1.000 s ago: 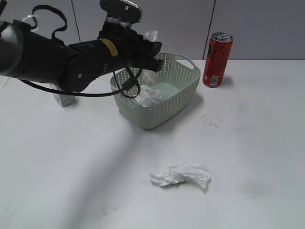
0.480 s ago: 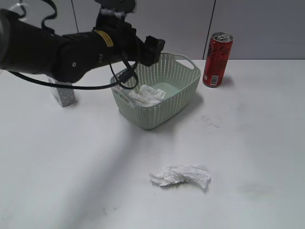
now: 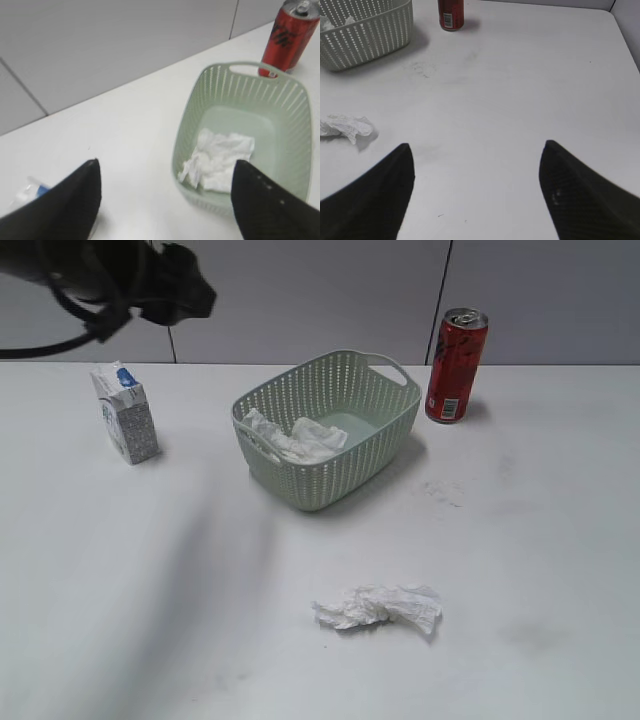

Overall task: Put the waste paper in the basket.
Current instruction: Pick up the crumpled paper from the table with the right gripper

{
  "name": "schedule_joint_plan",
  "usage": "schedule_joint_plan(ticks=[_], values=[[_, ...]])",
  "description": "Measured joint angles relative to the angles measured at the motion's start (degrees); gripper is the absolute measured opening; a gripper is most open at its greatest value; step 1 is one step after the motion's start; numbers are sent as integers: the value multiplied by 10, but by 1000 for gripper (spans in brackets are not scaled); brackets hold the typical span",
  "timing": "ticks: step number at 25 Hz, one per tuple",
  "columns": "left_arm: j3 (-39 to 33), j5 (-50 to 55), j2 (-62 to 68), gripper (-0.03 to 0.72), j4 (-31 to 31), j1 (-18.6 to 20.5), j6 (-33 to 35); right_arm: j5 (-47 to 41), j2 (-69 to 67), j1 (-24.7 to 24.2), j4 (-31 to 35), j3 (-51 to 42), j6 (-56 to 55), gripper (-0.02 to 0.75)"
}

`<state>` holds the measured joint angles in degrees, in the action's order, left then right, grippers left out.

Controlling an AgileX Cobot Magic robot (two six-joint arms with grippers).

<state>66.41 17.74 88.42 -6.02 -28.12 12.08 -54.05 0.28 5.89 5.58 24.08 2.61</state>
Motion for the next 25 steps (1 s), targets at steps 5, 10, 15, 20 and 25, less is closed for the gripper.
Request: schedule_joint_plan(ticks=[5, 10, 15, 20, 25], values=[[0, 167, -89, 601, 0, 56, 0, 6, 0, 0, 0, 1, 0, 587], [0, 341, -160, 591, 3, 116, 0, 47, -43, 0, 0, 16, 0, 587], [-21, 448, -218, 589, 16, 150, 0, 106, -149, 0, 13, 37, 0, 587], [-84, 457, -287, 588, 16, 155, 0, 125, -294, 0, 43, 88, 8, 587], [-173, 455, -362, 588, 12, 156, -3, 119, -444, 0, 94, 167, 72, 587]])
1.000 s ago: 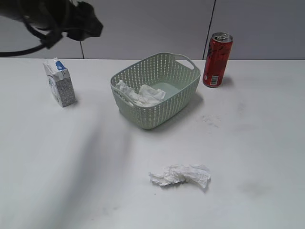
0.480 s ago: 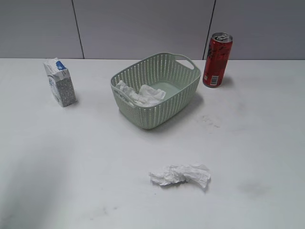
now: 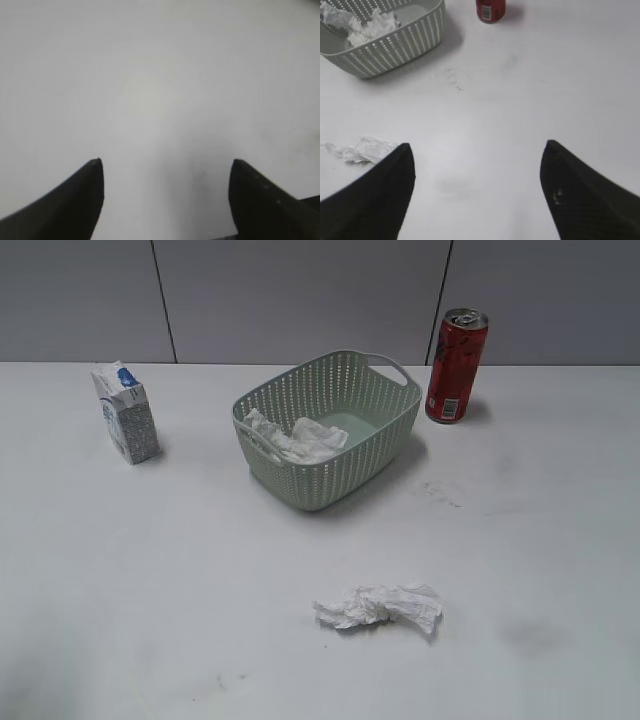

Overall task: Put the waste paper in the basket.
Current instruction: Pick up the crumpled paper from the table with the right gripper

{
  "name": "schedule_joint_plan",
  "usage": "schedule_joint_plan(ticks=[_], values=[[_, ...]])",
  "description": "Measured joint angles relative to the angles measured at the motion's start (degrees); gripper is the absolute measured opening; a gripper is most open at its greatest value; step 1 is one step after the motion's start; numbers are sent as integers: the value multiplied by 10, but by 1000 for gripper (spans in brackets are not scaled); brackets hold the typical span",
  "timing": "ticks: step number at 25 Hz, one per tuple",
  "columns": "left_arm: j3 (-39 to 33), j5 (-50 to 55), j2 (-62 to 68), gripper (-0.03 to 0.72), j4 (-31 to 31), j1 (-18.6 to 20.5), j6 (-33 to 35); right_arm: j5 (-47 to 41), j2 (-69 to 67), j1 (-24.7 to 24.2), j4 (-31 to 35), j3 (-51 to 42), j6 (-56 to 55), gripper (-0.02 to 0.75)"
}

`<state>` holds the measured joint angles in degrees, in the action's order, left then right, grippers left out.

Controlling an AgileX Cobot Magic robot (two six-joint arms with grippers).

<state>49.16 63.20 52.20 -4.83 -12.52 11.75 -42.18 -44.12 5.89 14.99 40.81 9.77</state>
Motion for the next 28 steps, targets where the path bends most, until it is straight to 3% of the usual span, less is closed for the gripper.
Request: schedule_joint_plan(ticks=[11, 22, 28], values=[[-141, -1, -230, 588, -28, 0, -22, -39, -247, 15, 70, 138, 76, 587], [-195, -25, -443, 588, -23, 0, -23, -8, -393, 212, 64, 156, 84, 587], [-199, -29, -522, 588, -21, 0, -23, 19, -469, 290, 28, 157, 85, 587]])
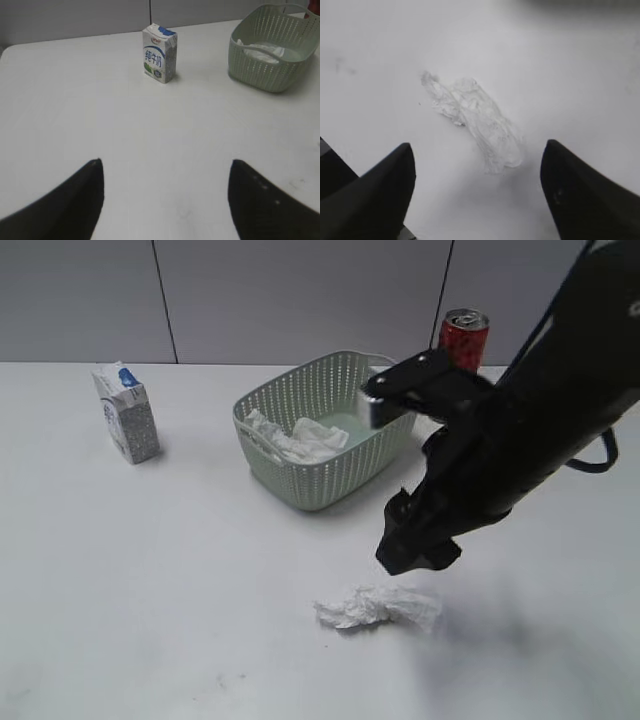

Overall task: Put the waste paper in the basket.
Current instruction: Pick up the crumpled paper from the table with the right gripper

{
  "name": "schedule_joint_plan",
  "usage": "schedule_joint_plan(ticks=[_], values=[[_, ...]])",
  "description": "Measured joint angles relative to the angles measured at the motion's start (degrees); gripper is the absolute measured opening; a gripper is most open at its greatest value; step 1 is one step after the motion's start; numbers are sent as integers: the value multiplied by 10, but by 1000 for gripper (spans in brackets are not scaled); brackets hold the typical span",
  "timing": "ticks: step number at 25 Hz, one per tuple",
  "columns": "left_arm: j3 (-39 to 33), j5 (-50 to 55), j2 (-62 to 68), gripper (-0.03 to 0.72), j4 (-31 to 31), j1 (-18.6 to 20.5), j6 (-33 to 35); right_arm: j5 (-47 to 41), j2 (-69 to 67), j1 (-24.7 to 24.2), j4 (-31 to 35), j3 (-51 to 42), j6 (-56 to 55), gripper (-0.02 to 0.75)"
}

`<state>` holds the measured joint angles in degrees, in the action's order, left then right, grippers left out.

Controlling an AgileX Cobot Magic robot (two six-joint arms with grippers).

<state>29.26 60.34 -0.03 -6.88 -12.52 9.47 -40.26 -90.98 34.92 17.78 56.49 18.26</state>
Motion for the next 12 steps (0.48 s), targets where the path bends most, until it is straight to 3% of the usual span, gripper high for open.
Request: schedule_joint_plan(ticks=[12], values=[[-1, 0, -2, 588, 1, 4, 0, 49, -138, 105, -113, 1, 1, 587]])
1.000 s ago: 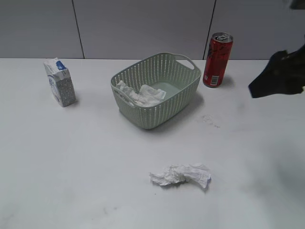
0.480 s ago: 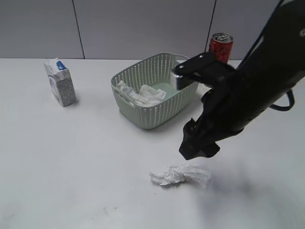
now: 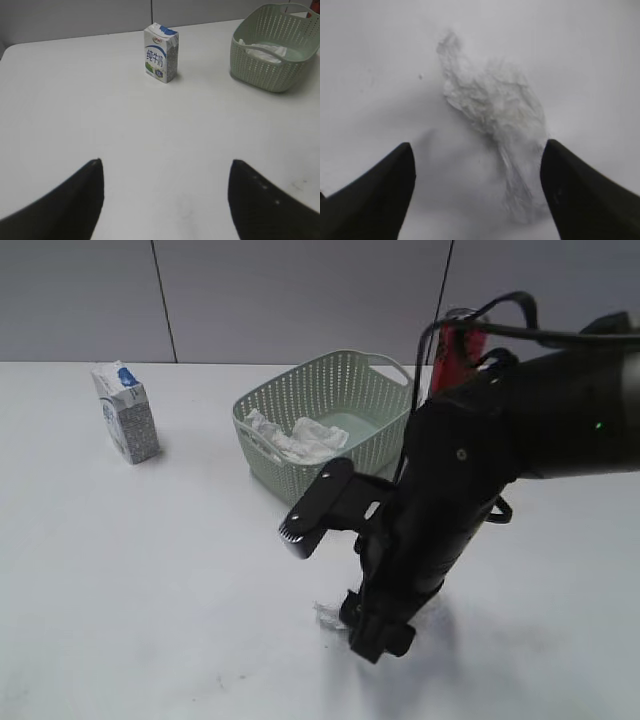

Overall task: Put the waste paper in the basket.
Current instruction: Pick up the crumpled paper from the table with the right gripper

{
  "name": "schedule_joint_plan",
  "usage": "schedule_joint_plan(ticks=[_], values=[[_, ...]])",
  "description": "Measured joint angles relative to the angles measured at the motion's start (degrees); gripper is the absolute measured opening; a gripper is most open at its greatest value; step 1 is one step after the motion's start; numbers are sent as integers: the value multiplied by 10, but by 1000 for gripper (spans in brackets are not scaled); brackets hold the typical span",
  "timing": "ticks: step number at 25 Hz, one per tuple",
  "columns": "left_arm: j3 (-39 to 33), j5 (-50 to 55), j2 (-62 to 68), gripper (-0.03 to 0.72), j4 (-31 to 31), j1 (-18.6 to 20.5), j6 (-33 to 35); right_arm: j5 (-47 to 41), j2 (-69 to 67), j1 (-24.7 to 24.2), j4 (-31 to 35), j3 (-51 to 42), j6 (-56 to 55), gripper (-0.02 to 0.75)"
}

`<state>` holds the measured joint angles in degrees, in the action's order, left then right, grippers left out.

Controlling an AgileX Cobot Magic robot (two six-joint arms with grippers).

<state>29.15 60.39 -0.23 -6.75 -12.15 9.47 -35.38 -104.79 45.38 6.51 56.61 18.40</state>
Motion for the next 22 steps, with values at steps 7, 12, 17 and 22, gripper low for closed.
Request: schedule_joint_plan(ticks=[7, 12, 17, 22], values=[[-1, 0, 0, 587, 0, 0, 0, 68, -46, 16, -25, 0, 4, 587], [-2, 0, 0, 586, 0, 0, 0, 90, -53, 16, -36, 0, 5, 440], [-2, 0, 0, 586, 0, 0, 0, 95, -54, 16, -35, 1, 6, 67], [-2, 0, 0, 571, 0, 0, 0, 63, -54, 16, 24, 37, 6, -2]])
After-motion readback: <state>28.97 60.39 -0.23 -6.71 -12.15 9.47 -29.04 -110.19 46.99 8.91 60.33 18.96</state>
